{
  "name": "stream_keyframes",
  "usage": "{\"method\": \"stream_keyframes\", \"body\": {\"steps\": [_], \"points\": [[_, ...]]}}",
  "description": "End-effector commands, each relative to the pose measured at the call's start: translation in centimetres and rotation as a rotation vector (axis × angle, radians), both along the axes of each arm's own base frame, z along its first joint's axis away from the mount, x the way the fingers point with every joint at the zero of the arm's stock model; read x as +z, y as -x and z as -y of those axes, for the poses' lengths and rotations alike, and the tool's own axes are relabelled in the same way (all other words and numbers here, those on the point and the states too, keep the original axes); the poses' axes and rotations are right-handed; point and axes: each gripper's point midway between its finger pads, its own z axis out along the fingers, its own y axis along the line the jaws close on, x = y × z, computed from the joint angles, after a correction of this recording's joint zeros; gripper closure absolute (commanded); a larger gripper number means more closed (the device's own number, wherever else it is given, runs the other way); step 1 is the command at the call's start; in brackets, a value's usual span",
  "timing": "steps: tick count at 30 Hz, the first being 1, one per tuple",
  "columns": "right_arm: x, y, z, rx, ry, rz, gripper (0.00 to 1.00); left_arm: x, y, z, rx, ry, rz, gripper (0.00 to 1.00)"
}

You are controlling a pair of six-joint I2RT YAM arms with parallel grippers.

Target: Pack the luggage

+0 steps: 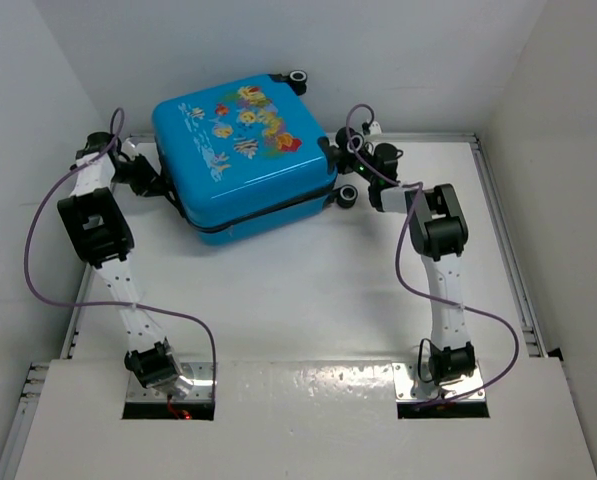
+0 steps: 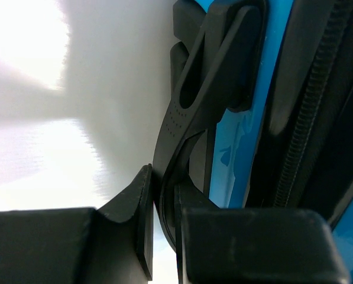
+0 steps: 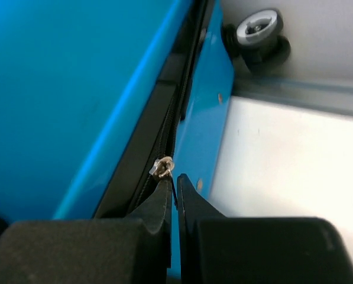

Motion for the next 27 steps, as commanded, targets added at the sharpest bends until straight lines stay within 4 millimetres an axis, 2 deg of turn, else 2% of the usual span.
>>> {"method": "stream_keyframes", "body": {"steps": [1,2,3,4,5,6,7,8,9,11,14,17,19,20,21,22,23,24,25,26,27], "points": [[2.4,-6.3,5.5,-0.297,-0.054,0.093,1.0,-7.1,-1.9,-4.0,0.053,-0.213,-0.007,1.0],[0.1,-7.1,5.2,-0.302,-0.058,0.044,1.0,-7.1,-1.9,-4.0,0.053,-0.213,-0.007,1.0],[1.6,-8.1,4.7,-0.301,-0.075,0.075,1.0,-7.4,-1.8,-3.4,0.043,-0.21,-0.014,1.0],[1.1,-8.8,5.2,-0.321,-0.071,0.058,1.0,-7.3,-1.8,-3.2,0.037,-0.198,-0.009,1.0],[3.9,-10.3,4.8,-0.324,-0.096,0.109,1.0,-7.2,-2.0,-3.2,0.045,-0.197,-0.002,1.0],[0.6,-10.7,4.8,-0.336,-0.082,0.064,1.0,-6.9,-1.9,-3.0,0.04,-0.186,0.003,1.0],[0.2,-11.0,4.7,-0.343,-0.078,0.047,1.0,-6.9,-1.9,-3.0,0.04,-0.186,0.003,1.0],[1.0,-11.8,4.4,-0.345,-0.089,0.064,1.0,-7.0,-1.9,-2.6,0.041,-0.166,0.005,1.0],[-0.5,-11.9,4.2,-0.343,-0.083,0.036,1.0,-7.0,-2.1,-2.2,0.032,-0.166,0.006,1.0],[-0.8,-11.7,3.3,-0.324,-0.084,0.031,1.0,-6.5,-2.2,-1.7,0.029,-0.138,0.022,1.0],[-1.5,-11.3,1.9,-0.286,-0.075,0.012,1.0,-5.7,-2.9,0.5,-0.008,-0.108,0.054,1.0],[-3.7,-11.4,0.8,-0.281,-0.055,-0.025,1.0,-4.1,-3.5,1.2,-0.019,-0.103,0.109,1.0],[-4.4,-11.9,0.5,-0.303,-0.047,-0.032,1.0,-3.4,-3.3,2.1,-0.027,-0.092,0.123,1.0],[-4.1,-11.8,0.3,-0.304,-0.055,-0.033,0.99,-3.0,-3.4,2.7,-0.042,-0.084,0.139,1.0],[-4.3,-11.3,0.2,-0.3,-0.055,-0.044,0.93,-3.0,-3.1,3.1,-0.041,-0.069,0.134,1.0],[-2.6,-11.1,0.1,-0.294,-0.079,-0.033,0.76,-2.6,-3.2,3.2,-0.038,-0.061,0.15,0.95],[-2.5,-10.3,-0.1,-0.278,-0.092,-0.06,0.68,-1.6,-3.1,3.5,-0.048,-0.047,0.167,0.85],[-3.6,-8.8,-0.8,-0.19,-0.091,-0.111,0.62,-1.3,-3.0,3.8,-0.048,-0.035,0.176,0.59],[-2.2,-8.3,-0.7,-0.164,-0.151,-0.144,0.54,-0.5,-3.3,3.8,-0.053,-0.033,0.199,0.5],[-2.1,-7.5,-0.4,-0.145,-0.162,-0.177,0.5,0.4,-3.3,4.0,-0.059,-0.032,0.222,0.44],[-3.6,-5.3,-1.6,-0.039,-0.155,-0.256,0.47,0.7,-3.2,4.5,-0.068,-0.031,0.224,0.35]]}}
